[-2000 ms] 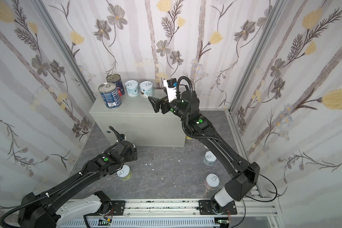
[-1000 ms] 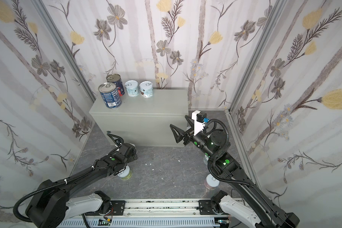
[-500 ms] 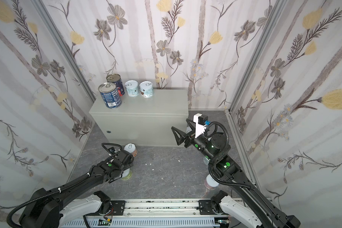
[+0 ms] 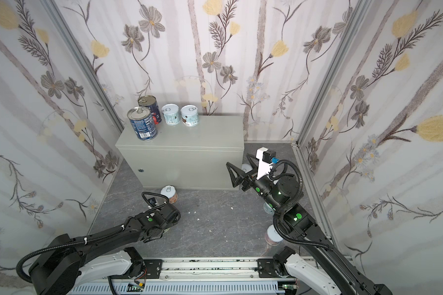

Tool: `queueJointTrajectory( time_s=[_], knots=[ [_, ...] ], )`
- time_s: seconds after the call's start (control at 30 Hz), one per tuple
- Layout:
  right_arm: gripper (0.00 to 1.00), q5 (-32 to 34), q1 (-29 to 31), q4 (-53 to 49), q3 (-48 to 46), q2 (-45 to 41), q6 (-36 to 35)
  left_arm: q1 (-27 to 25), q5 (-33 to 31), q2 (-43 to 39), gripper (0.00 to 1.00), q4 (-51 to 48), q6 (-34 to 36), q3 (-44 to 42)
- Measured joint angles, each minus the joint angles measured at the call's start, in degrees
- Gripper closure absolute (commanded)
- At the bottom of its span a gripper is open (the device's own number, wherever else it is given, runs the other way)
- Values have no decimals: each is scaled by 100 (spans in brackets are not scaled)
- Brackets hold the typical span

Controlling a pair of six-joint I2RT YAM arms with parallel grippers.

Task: Place and organize the canned foods onto the counter
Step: 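Grasp the green-labelled floor can with the left gripper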

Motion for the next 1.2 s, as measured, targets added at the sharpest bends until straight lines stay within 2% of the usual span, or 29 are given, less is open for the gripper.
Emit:
queueJointTrajectory(
  time_s=[0.2, 0.4, 0.5, 0.7, 0.93, 1.2],
  knots=[
    [0, 2, 22, 0, 4, 90, 0, -201, -11, 238, 0, 109, -221, -131],
    [0, 2, 28, 0, 11, 133, 0, -210, -136, 439, 7, 321, -308, -140],
    [0, 2, 28, 0, 11, 136, -2, -212, -175, 485, 22, 387, -302, -131],
    [0, 2, 28, 0, 11, 129, -2, -212, -179, 470, 38, 442, -195, -120],
    [0, 24, 31, -4, -46, 103, -4, -332, -9, 310, 39, 396, 122, 94],
    [0, 136, 31, -7, -138, -22, -7, -708, 98, 236, 40, 166, 656, 905]
  ],
)
